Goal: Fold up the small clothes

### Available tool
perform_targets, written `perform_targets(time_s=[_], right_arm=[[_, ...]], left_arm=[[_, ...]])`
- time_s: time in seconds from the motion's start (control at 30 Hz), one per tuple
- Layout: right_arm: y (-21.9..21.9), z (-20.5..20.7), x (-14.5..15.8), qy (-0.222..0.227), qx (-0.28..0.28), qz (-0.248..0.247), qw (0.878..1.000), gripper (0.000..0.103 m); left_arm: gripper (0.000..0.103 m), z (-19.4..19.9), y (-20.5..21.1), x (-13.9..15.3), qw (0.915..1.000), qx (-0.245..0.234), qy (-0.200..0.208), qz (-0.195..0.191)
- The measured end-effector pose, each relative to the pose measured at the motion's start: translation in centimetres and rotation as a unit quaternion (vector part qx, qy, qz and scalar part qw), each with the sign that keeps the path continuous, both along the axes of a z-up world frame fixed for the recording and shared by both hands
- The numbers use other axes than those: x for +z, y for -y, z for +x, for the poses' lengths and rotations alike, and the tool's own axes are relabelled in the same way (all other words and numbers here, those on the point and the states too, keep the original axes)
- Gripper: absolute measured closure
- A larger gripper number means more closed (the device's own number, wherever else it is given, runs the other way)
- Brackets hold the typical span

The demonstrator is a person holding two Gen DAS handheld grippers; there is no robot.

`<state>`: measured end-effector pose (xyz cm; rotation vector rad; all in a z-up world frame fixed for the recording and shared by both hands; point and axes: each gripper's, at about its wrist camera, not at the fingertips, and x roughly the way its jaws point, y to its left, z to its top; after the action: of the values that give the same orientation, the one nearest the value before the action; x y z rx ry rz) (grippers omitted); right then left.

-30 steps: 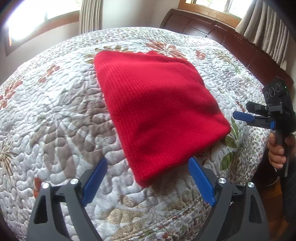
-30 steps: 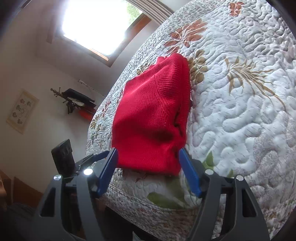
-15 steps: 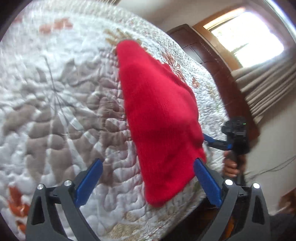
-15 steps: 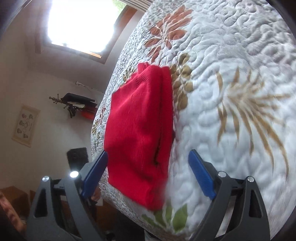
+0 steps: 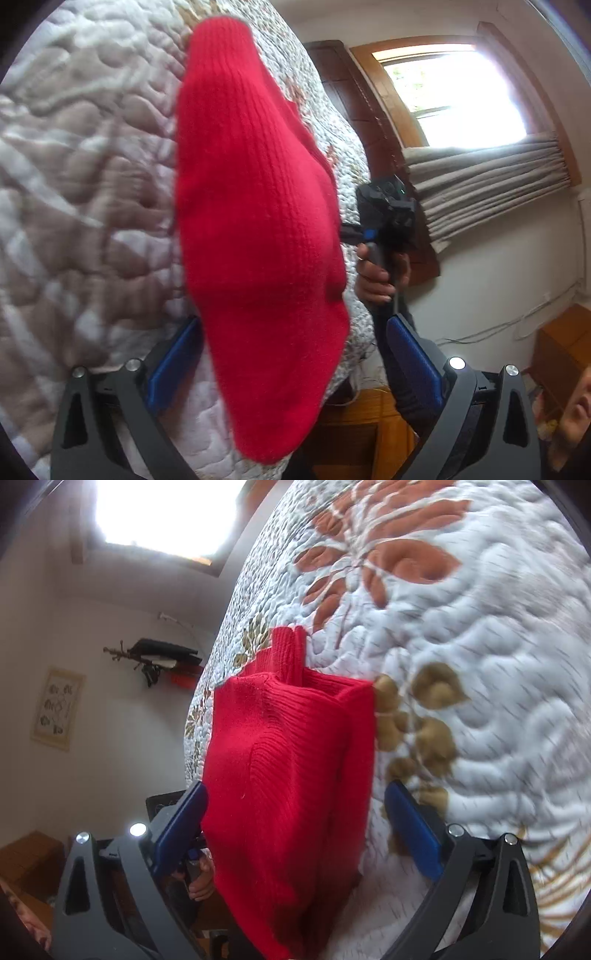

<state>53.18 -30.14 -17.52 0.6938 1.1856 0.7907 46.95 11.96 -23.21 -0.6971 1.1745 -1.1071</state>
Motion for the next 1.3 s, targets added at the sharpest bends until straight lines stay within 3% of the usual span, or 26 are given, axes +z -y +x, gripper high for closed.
perform_targets(time_s=[0.23,0.5,0.53,0.57,0.6,0.63,0.67,0.73,0.77,0.8,1.07,1.3], right_arm=[[-3.8,1.4,0.1,0.019,0.066,0.009,0.998,0.003],[-5.4,2.7,0.5,0.020,0.113,0.050,0.992,0.003],[-5.5,2.7,0.5,0.020,0.114,0.054,0.992,0.003],[-5.4,2.6,0.3,0.021,0.118,0.057,0.991,0.003],[-5.9,2.7,0.4,0.023,0.120,0.056,0.991,0.004],[-6.1,2.5,0.4,0.024,0.118,0.057,0.991,0.004],[-6.2,2.4,0.5,0.025,0.119,0.056,0.991,0.005],[-6.7,2.3,0.4,0.026,0.113,0.039,0.993,0.019],[-6.9,2.6,0.3,0.021,0.109,0.028,0.993,0.044],[-7.0,2.4,-0.1,0.017,0.103,0.010,0.994,0.061],[-7.1,1.0,0.7,0.033,0.076,0.022,0.996,0.065],[-11.1,0.6,1.2,0.030,0.075,0.027,0.996,0.065]], left_arm=[[0.004,-0.1,2.9,-0.5,0.9992,-0.019,-0.007,-0.034],[0.006,-1.3,3.0,0.0,0.9991,-0.011,-0.007,-0.041],[0.019,-1.3,3.2,-0.1,0.9992,-0.010,-0.011,-0.037],[0.054,-1.2,3.3,-0.6,0.9997,-0.006,-0.020,-0.014],[0.071,-1.2,3.0,-1.4,0.9993,0.000,-0.035,0.007],[0.078,-1.1,2.9,-2.2,0.9985,0.002,-0.054,0.000],[0.078,-1.0,2.7,-2.4,0.9984,0.002,-0.057,-0.005],[0.078,-1.2,2.5,-2.5,0.9980,0.005,-0.062,-0.015],[0.080,-1.3,2.4,-2.5,0.9980,0.006,-0.061,-0.016],[0.081,-1.4,2.4,-2.5,0.9981,0.009,-0.059,-0.016],[0.087,-2.5,1.8,-1.4,0.9985,0.008,-0.050,-0.020],[0.087,-3.8,-2.5,-0.1,0.9986,0.025,-0.045,-0.016]])
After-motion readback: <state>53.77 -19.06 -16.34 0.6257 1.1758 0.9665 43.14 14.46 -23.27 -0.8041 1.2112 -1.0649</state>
